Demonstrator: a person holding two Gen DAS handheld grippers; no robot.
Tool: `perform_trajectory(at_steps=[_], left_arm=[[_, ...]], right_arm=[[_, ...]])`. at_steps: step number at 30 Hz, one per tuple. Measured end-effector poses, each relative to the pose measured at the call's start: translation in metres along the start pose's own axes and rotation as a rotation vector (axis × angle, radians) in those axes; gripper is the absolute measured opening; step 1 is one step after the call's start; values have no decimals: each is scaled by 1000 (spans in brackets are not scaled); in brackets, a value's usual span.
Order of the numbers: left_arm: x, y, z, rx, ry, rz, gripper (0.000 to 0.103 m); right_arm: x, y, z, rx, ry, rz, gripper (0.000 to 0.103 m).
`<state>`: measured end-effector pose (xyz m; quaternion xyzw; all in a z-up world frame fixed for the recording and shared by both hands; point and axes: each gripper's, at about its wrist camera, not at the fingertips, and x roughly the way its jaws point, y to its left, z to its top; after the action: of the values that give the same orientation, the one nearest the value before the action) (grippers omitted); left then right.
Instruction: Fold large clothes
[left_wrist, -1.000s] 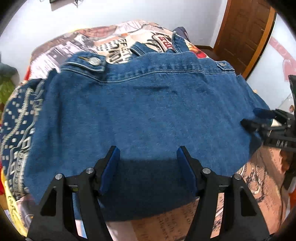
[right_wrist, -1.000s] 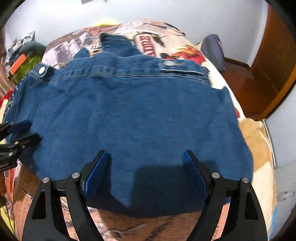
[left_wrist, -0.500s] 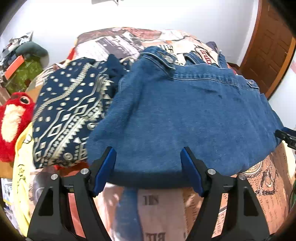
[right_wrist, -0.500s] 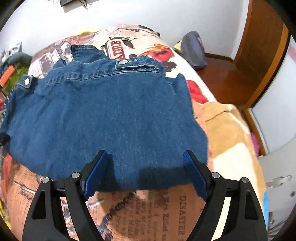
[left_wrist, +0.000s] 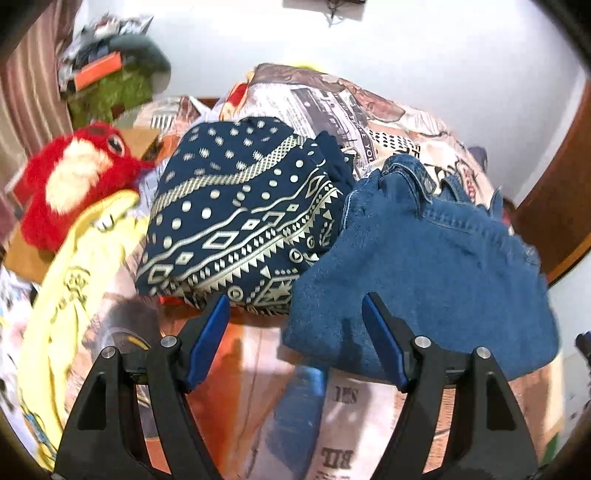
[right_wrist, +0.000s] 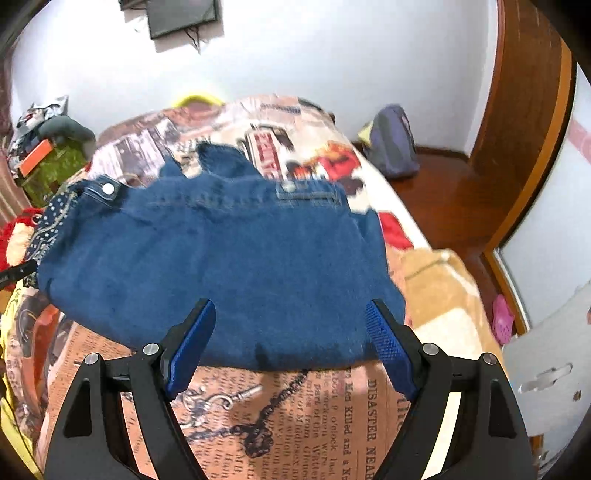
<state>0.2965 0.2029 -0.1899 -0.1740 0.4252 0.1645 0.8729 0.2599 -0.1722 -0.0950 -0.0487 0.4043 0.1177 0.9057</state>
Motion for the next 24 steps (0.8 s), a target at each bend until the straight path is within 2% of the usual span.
perform_trajectory(at_steps=[6,11,13,15,21,24], left_arm=[[16,3,-21,-99,146,-208,73],[55,-2,-41,-218,295,-426,73],[69,-4,-43,-249,335,-487,73],[83,-7,-42,-265,350,-507,73],[102,-19,-26,-323,280,-527,73],[116,-20,-26,-393,234,-502,69]], right_arm=[[-6,21,6,-51,-44,24,81],[9,36,4,-87,-11,34,81],[14,40,1,-104,1,31,81],[21,43,-2,-112,15,26,81],[46,43,-11,-86,83,52,81],[58,43,-14,-70,119,58,81]])
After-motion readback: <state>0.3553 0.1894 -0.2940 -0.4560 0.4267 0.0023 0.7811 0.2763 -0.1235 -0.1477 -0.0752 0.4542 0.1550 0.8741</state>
